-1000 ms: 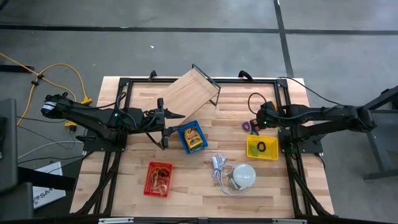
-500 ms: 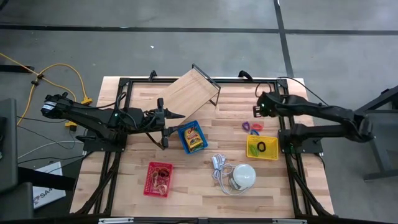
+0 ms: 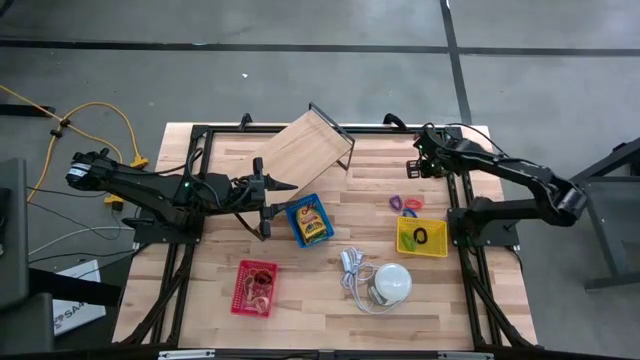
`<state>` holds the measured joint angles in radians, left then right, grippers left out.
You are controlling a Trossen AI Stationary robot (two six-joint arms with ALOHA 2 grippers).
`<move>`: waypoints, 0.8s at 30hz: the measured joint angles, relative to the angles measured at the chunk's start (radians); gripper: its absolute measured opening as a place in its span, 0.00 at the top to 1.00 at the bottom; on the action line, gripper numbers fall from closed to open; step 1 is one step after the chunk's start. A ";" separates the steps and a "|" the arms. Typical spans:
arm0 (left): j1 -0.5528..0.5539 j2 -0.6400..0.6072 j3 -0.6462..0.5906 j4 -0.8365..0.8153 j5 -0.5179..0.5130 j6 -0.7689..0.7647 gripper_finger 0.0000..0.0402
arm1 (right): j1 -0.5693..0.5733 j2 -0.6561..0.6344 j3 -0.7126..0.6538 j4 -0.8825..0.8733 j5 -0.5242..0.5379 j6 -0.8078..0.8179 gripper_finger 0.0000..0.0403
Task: Pick & Place Office Desk Supplies
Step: Put the yellow spring keychain into the yellow bin
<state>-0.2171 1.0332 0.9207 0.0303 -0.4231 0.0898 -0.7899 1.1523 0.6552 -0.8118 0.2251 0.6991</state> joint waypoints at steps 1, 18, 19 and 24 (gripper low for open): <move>0.000 0.000 0.000 0.000 0.000 0.000 0.63 | -0.013 0.002 0.000 -0.008 -0.001 -0.004 0.76; 0.000 0.000 0.000 0.000 0.000 0.000 0.63 | -0.083 0.002 0.000 -0.075 0.029 -0.181 0.76; 0.000 0.000 0.000 0.000 0.000 0.000 0.63 | -0.083 0.002 0.000 -0.076 0.032 -0.181 0.76; 0.000 0.000 0.000 0.000 0.000 0.000 0.63 | -0.083 0.006 0.000 -0.078 0.040 -0.174 0.76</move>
<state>-0.2169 1.0332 0.9207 0.0305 -0.4232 0.0898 -0.8730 1.1585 0.6548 -0.8900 0.2653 0.5251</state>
